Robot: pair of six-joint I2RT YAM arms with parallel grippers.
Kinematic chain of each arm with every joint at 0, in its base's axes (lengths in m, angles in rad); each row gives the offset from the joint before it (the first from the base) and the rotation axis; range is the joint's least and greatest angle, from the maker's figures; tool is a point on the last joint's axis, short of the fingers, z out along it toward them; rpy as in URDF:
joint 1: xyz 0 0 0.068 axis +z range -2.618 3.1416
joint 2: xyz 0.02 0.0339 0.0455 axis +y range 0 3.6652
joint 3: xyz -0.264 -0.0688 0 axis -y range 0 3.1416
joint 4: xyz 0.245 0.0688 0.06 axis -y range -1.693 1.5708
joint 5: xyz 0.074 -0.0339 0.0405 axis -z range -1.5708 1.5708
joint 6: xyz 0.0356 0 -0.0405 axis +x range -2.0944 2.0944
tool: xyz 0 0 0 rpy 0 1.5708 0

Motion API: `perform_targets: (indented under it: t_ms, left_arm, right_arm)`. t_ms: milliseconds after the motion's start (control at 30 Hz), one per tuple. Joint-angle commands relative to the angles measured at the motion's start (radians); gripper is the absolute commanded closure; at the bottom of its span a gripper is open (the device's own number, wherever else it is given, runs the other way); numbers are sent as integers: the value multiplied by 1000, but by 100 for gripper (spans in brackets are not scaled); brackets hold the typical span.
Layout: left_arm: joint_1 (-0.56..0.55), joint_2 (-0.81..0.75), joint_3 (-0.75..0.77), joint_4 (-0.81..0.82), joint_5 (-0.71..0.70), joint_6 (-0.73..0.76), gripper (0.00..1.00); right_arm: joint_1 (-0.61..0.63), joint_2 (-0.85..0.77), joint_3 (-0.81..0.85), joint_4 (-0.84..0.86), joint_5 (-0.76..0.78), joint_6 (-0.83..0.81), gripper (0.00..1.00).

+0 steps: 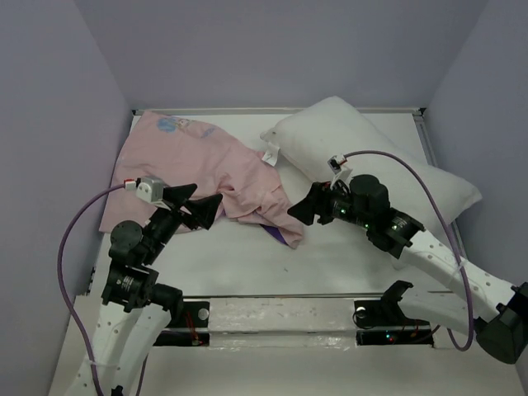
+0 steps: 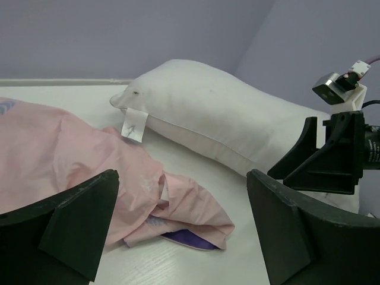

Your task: Put the pillow into the pillowcase

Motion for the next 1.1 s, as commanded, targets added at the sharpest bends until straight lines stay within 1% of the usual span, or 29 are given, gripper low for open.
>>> perform_targets:
  t_ms: [0,100,167,233,267,300,333,367,400,433,467,500,533,567,600,633,667,700,767,800,900,967,1000,1033,1067]
  left_arm:
    - [0,15,20,-4,4,14,1]
    - [0,1,0,31,51,-21,1]
    - [0,4,-15,64,47,-41,1]
    - [0,32,-8,53,49,-49,1]
    - [0,73,4,48,53,-50,6]
    - [0,97,8,47,61,-52,6]
    - [-1,116,6,53,70,-67,30]
    - [-6,151,-2,64,70,-78,37]
    - [-13,170,-8,71,44,-89,50]
    - [-24,188,-12,85,11,-102,59]
    - [-67,226,-26,97,-20,-133,67]
    - [-97,245,-29,108,-99,-139,68]
    - [-136,263,-29,113,-159,-144,68]
    - [-179,282,-31,113,-224,-144,68]
    - [-267,323,-26,111,-291,-136,67]
    - [-306,346,-22,110,-413,-130,65]
    - [-369,401,-12,108,-456,-126,61]
    - [-395,432,-8,108,-535,-123,59]
    - [-436,490,1,105,-595,-113,57]
    - [-464,551,6,107,-656,-98,54]
    - [-478,662,24,105,-694,-66,50]
    - [-478,711,26,123,-729,-43,48]
    - [-478,749,26,133,-738,-35,47]
    - [-478,769,29,142,-741,-30,47]
    - [-478,786,35,166,-738,-14,46]
  right_arm:
    - [27,16,32,27,197,-41,29]
    - [27,13,3,25,213,-42,36]
    - [27,10,-25,24,217,-42,47]
    - [27,13,-40,11,217,-44,66]
    - [27,16,-43,10,229,-44,74]
    - [27,20,-48,11,245,-42,80]
    - [27,38,-51,13,239,-42,98]
    - [27,52,-57,31,231,-36,100]
    - [41,65,-63,49,222,-33,100]
    - [41,80,-70,71,199,-29,100]
    - [62,118,-73,109,197,-21,100]
    - [71,140,-71,125,202,-16,92]
    - [80,163,-70,137,209,-15,68]
    - [81,183,-67,170,217,-16,56]
    - [94,227,-60,175,220,-18,46]
    - [94,249,-51,178,257,-22,38]
    - [94,288,-51,189,275,-28,31]
    - [94,308,-45,188,315,-35,30]
    - [94,345,-36,188,352,-42,30]
    - [94,377,-34,188,370,-44,30]
    - [94,425,-24,185,417,-62,33]
    - [94,480,-10,183,433,-76,43]
    - [94,497,-7,183,440,-78,51]
    - [94,511,-7,179,453,-76,60]
    - [84,514,-13,177,491,-68,75]
